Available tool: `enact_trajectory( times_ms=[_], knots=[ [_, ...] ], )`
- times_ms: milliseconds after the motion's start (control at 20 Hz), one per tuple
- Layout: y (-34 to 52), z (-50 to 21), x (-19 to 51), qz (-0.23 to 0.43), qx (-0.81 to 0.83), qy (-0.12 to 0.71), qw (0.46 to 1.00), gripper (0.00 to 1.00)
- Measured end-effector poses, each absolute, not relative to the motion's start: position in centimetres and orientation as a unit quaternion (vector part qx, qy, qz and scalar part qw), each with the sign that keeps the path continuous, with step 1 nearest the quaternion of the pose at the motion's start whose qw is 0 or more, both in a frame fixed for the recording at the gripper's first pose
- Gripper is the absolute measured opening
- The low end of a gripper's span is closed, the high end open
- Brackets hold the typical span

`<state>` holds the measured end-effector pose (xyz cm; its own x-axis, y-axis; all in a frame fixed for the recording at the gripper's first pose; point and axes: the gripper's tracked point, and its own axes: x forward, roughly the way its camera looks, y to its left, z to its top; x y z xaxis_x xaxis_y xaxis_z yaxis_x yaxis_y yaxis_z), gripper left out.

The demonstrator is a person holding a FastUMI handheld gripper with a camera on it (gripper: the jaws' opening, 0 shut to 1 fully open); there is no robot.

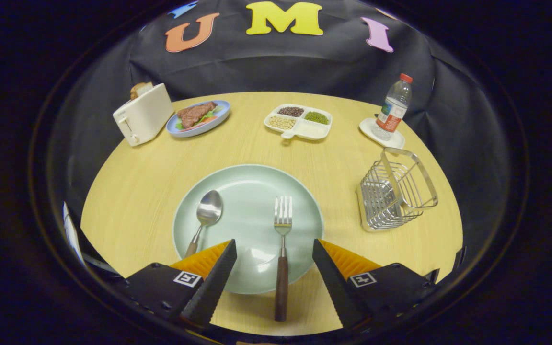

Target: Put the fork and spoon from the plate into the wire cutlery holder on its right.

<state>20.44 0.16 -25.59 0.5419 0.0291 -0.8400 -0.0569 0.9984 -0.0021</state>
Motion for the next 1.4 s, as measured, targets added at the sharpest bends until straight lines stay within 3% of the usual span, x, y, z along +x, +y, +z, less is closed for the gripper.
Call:
enact_trajectory(
  times_ms=[200, 250, 550, 650, 750, 1050, 1100, 1200, 1400],
  knots=[
    [0.6, -26.9, 20.4, 0.032, -0.008, 0.495, 0.868, 0.88],
    [0.5, -26.9, 20.2, 0.032, -0.01, 0.502, 0.864, 0.77],
    [0.1, -27.8, 20.7, 0.016, 0.009, 0.511, 0.859, 0.61],
    [0.2, -28.3, 20.5, 0.019, 0.004, 0.525, 0.851, 0.51],
    [0.3, -29.2, 20.2, 0.022, 0.001, 0.536, 0.844, 0.5],
    [0.0, -29.8, 20.2, 0.007, 0.022, 0.543, 0.839, 0.15],
    [0.1, -29.7, 20.2, 0.012, 0.021, 0.544, 0.839, 0.15],
    [0.3, -29.8, 20.1, 0.018, 0.018, 0.545, 0.838, 0.05],
    [0.4, -29.4, 19.7, 0.029, 0.018, 0.541, 0.84, 0.01]
  ],
)
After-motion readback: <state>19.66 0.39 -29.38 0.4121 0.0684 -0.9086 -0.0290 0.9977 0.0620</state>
